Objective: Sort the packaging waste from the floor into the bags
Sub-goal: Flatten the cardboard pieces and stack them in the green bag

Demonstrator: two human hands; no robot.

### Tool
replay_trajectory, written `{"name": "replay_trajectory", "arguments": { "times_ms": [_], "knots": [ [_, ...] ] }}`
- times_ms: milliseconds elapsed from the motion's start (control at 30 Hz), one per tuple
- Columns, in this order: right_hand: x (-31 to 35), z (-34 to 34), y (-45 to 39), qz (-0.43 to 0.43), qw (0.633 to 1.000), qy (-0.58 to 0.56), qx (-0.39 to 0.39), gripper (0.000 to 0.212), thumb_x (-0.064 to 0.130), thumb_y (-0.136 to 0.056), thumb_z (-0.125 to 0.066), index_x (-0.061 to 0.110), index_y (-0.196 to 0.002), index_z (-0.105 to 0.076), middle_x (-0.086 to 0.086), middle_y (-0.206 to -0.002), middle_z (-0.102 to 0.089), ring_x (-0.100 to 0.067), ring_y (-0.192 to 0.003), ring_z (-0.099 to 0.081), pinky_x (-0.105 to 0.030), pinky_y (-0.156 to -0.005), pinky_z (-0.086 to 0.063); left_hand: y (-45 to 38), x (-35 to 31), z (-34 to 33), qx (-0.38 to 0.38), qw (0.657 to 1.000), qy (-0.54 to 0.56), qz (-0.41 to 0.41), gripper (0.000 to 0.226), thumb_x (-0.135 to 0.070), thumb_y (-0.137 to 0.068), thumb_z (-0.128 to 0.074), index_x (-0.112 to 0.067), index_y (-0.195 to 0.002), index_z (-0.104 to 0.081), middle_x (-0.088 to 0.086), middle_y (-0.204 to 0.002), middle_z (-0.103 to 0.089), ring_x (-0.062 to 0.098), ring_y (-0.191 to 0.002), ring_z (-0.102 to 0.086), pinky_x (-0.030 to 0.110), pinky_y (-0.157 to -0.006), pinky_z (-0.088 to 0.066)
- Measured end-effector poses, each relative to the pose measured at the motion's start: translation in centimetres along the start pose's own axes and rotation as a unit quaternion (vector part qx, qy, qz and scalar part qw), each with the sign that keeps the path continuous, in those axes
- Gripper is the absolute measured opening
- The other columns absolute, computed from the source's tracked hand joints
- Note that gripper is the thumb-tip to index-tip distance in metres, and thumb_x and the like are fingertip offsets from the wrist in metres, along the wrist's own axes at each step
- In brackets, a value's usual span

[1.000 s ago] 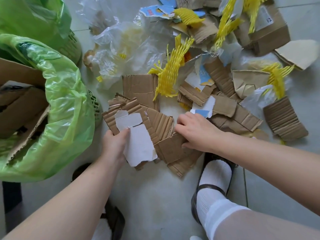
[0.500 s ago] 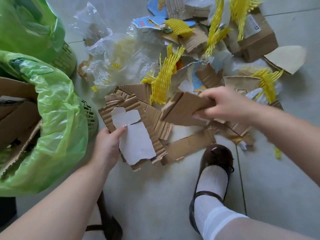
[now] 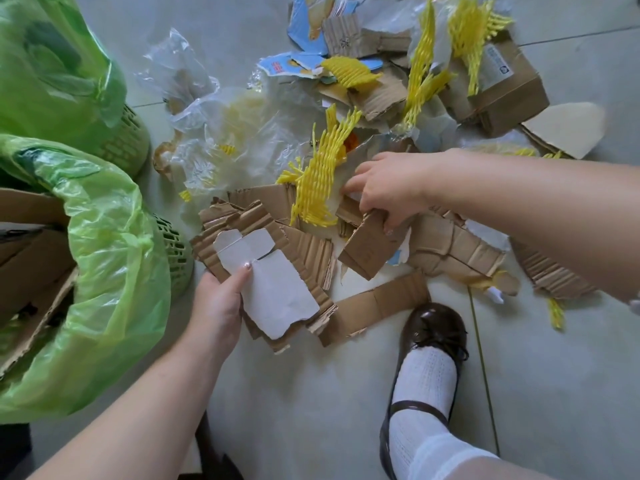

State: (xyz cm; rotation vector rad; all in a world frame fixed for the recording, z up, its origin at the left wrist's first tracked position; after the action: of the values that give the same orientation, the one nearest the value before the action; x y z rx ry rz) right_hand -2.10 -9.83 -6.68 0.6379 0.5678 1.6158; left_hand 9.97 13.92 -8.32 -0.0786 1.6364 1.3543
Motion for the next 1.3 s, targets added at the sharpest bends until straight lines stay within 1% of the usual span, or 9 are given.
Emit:
{"name": "replay_trajectory", "arguments": {
  "times_ms": [200,467,667,767,833,933,1000,1167,1300],
  "knots": [
    [-0.2,-0.2,1.1,-0.001,0.999,-0.004,-0.053,0.036,0.042,-0.078,-0.064,0.021,-0.109,-0.064,-0.004,-0.121,-0.044,-0.025,-0.104,-0.050,-0.041,-0.092,-0.044,0.0,0.0,0.1,-0.008,1.000,-0.009,-0.010,0.033,-0.009,-0.091,-0.055,-0.009,-0.124,-0.057,0.011,-0.120,-0.065,0.029,-0.110,-0.062,0.049,-0.097,-0.046],
    [0.9,-0.5,6.7,-0.021,0.953,-0.066,-0.295,0.020,0.023,-0.071,-0.078,0.013,-0.085,-0.067,-0.006,-0.101,-0.061,-0.025,-0.067,-0.063,-0.033,-0.052,-0.054,2.8,-2.3,-0.9,-0.028,0.998,-0.018,-0.060,0.028,-0.013,-0.089,-0.059,-0.016,-0.116,-0.059,0.003,-0.109,-0.069,0.024,-0.099,-0.066,0.043,-0.088,-0.052],
    [1.7,1.5,11.1,-0.095,0.909,-0.192,-0.358,0.022,0.018,-0.074,-0.076,0.013,-0.094,-0.066,-0.002,-0.101,-0.067,-0.025,-0.083,-0.066,-0.034,-0.066,-0.055,8.3,-6.6,-0.3,-0.046,0.991,0.001,-0.123,0.025,-0.010,-0.088,-0.060,-0.018,-0.111,-0.055,-0.001,-0.100,-0.067,0.020,-0.090,-0.066,0.033,-0.072,-0.053],
    [1.5,4.6,14.4,-0.179,0.820,-0.340,-0.424,0.023,0.020,-0.074,-0.076,0.013,-0.093,-0.066,0.003,-0.083,-0.064,-0.021,-0.076,-0.063,-0.021,-0.066,-0.047,10.7,-9.0,0.9,-0.057,0.989,0.016,-0.134,0.027,-0.015,-0.088,-0.061,-0.017,-0.114,-0.053,0.003,-0.103,-0.066,0.023,-0.088,-0.066,0.037,-0.070,-0.055],
    [1.2,6.7,16.9,-0.234,0.708,-0.460,-0.482,0.017,0.021,-0.075,-0.075,0.021,-0.087,-0.063,0.008,-0.073,-0.061,-0.010,-0.064,-0.059,-0.014,-0.059,-0.044,12.2,-10.8,1.5,-0.061,0.985,0.024,-0.157,0.030,-0.016,-0.087,-0.062,-0.018,-0.116,-0.054,0.006,-0.109,-0.066,0.027,-0.093,-0.066,0.045,-0.079,-0.055],
    [1.6,10.4,20.3,-0.234,0.534,-0.585,-0.564,0.019,0.019,-0.078,-0.072,0.022,-0.091,-0.059,0.004,-0.074,-0.063,-0.007,-0.056,-0.059,-0.027,-0.055,-0.051,15.0,-14.3,2.3,-0.061,0.973,0.035,-0.221,0.031,-0.015,-0.086,-0.064,-0.014,-0.116,-0.056,0.008,-0.109,-0.067,0.026,-0.093,-0.066,0.040,-0.078,-0.055],
    [2.1,13.3,22.3,-0.233,0.470,-0.601,-0.603,0.029,0.017,-0.080,-0.071,0.018,-0.103,-0.054,0.001,-0.085,-0.064,-0.008,-0.067,-0.062,-0.030,-0.061,-0.055,17.0,-17.1,3.0,-0.045,0.963,0.042,-0.263,0.029,-0.014,-0.086,-0.064,-0.012,-0.114,-0.058,0.009,-0.109,-0.068,0.026,-0.096,-0.066,0.041,-0.082,-0.054],
    [4.2,20.7,24.7,-0.151,0.406,-0.653,-0.621,0.017,0.013,-0.080,-0.069,0.022,-0.092,-0.061,-0.002,-0.093,-0.068,-0.024,-0.087,-0.064,-0.046,-0.084,-0.054,21.0,-25.1,7.9,-0.059,0.932,0.054,-0.354,0.025,-0.015,-0.088,-0.063,-0.018,-0.112,-0.056,0.007,-0.113,-0.066,0.027,-0.102,-0.064,0.050,-0.092,-0.050],
    [7.5,26.8,23.0,-0.073,0.377,-0.707,-0.593,0.009,0.009,-0.083,-0.065,0.016,-0.088,-0.064,0.003,-0.079,-0.073,-0.016,-0.075,-0.069,-0.036,-0.074,-0.056,23.6,-29.5,14.9,-0.118,0.904,0.046,-0.409,0.027,-0.021,-0.087,-0.063,-0.019,-0.113,-0.057,0.000,-0.109,-0.067,0.023,-0.100,-0.065,0.049,-0.090,-0.052]
  ]
}}
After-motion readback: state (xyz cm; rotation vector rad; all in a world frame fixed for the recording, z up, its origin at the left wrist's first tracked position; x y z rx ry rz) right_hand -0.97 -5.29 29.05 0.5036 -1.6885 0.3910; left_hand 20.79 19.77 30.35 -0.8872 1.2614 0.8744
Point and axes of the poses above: each hand's wrist, its own y-axis away from the middle knuckle, its own z-axis out of the back of the hand, x = y × z, the point moved 4 cm from there along -y, towards the middle knuckle
